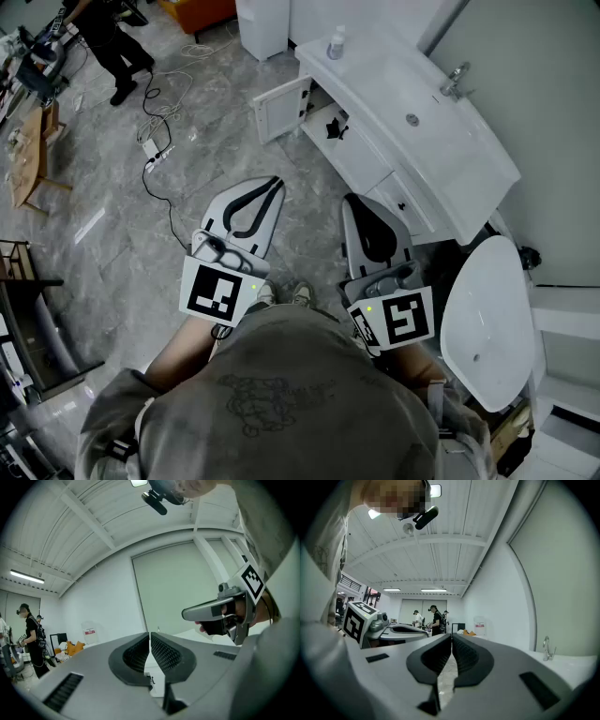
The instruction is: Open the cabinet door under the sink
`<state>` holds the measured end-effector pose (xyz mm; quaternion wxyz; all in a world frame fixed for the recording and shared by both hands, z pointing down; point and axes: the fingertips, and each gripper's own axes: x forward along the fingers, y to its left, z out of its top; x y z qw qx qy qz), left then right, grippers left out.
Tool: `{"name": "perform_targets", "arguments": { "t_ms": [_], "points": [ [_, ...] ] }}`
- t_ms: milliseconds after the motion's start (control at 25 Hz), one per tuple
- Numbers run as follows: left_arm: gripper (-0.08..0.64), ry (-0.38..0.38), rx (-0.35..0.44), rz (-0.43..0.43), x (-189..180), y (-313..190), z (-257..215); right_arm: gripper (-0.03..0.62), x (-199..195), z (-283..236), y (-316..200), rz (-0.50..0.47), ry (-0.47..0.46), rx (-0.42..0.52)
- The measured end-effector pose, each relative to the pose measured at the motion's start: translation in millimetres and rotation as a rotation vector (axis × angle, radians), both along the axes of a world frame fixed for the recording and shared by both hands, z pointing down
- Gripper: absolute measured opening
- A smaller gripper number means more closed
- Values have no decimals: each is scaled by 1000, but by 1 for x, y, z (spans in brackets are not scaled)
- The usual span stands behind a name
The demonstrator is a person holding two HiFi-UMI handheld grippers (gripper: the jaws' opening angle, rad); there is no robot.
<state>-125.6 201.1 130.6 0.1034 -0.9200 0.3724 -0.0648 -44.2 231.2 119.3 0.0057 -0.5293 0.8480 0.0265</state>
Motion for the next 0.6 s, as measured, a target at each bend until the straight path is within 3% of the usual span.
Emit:
{"name": "perform_targets", "arguments": {
  "t_ms": [600],
  "points": [
    [25, -15, 7, 10, 14, -3, 0, 31, 10, 8, -5, -10, -27, -13]
  ]
}}
